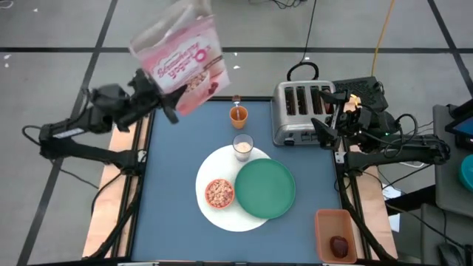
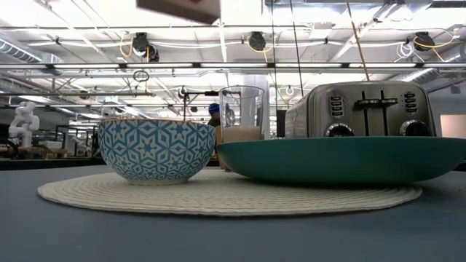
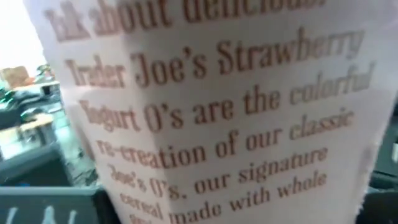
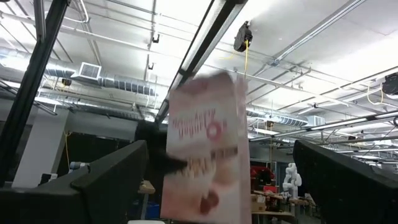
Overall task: Arrange a breakfast setting
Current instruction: Pour the cereal into the orange bowl
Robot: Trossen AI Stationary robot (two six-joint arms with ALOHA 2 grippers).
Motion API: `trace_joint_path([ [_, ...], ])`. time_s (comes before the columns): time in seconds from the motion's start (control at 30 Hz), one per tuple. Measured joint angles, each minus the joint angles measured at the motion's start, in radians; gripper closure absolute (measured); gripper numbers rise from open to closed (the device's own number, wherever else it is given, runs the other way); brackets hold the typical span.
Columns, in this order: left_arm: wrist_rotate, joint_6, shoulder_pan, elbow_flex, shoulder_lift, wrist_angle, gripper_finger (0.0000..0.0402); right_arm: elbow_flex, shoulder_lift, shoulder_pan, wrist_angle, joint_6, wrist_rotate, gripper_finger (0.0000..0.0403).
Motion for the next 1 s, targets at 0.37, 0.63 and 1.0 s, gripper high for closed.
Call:
trace_joint_path([
  [0.37, -0.125, -0.072, 0.024, -0.62, -0.363, 0.277, 0.0195, 0.0, 0.0, 0.0, 0.0, 0.0, 0.0, 0.0007],
  [0.63, -0.258, -0.132, 0.031, -0.828, -0.425, 0.288, 0.0195, 0.0, 0.0, 0.0, -0.001, 0.0, 0.0, 0.0007],
  [1.0, -0.385, -0.189, 0.03, -1.051, -0.449, 0.4, 0.0195, 0.0, 0.001, 0.0, -0.001, 0.002, 0.0, 0.0007],
])
